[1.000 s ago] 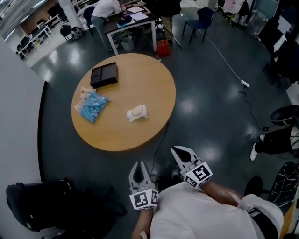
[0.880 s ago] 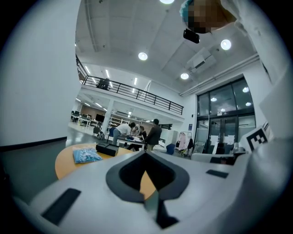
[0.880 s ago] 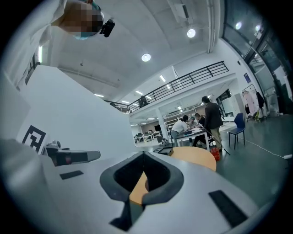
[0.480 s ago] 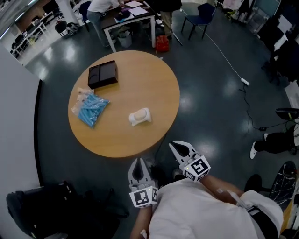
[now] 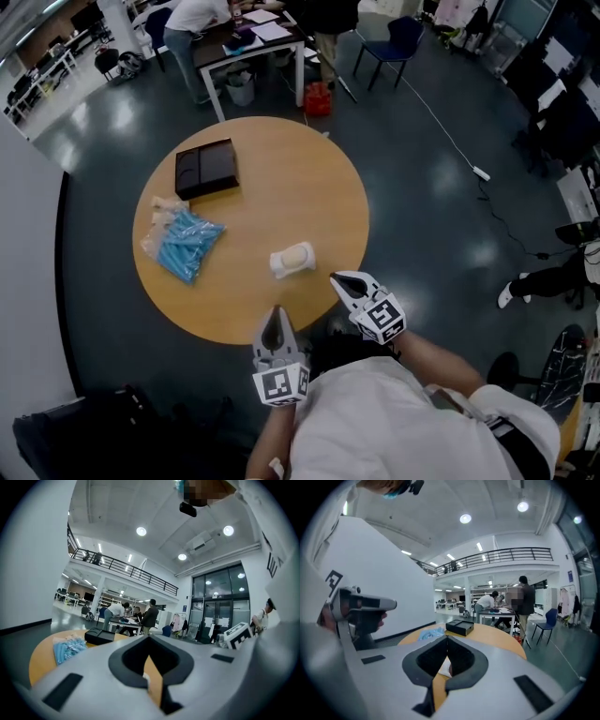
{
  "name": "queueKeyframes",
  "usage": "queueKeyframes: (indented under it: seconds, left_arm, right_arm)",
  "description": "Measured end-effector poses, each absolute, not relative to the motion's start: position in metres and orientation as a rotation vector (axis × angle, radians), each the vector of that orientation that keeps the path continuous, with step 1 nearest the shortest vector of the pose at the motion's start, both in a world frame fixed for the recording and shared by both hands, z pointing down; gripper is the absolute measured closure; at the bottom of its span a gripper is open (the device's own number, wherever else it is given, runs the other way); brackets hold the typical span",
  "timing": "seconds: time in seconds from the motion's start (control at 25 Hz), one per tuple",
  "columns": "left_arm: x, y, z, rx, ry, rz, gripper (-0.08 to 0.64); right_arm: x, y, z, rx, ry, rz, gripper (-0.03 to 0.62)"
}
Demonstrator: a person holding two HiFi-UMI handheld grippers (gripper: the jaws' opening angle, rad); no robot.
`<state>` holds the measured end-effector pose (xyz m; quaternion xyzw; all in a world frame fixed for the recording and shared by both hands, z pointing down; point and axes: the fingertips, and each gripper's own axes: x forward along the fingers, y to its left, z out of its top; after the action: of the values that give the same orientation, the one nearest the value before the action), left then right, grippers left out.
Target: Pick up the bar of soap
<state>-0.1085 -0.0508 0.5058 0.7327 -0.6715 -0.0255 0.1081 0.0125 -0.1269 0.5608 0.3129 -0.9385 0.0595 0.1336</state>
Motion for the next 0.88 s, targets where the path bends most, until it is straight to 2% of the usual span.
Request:
queueKeyframes:
  seconds: [0.16,0.4,0.44,0.56,0.88]
  left_arm:
    - [-0.120,-0.067,0.513,2.135,-1.976,-0.074,0.554]
    - [-0.128,-0.085,0.519,2.112,-1.996,-0.058,0.554]
    - [-0.129,-0.086,0.519,2.106,-1.999,-0.058,0.554]
    - [-0.129,-0.090,0.521,2.078,-1.999,-0.062,0.554]
    - [-0.136,-0.094,0.530,2.028,-2.004,-0.058,0.554]
  right_arm:
    - [-0.020,-0.158,0.601,0.697,-2.582,-0.027,0.580]
    - [-0.067,-0.186,0.698,0.104,-2.116,-0.185,0.577]
    - [-0.072,-0.192,0.709,0.047,-2.047,-0.221,0.566]
    - [-0.084,-0.204,0.739,-0.090,-1.864,-0.293,0.431]
    - [-0.097,-0.213,0.794,-0.226,-1.634,-0.268,0.378]
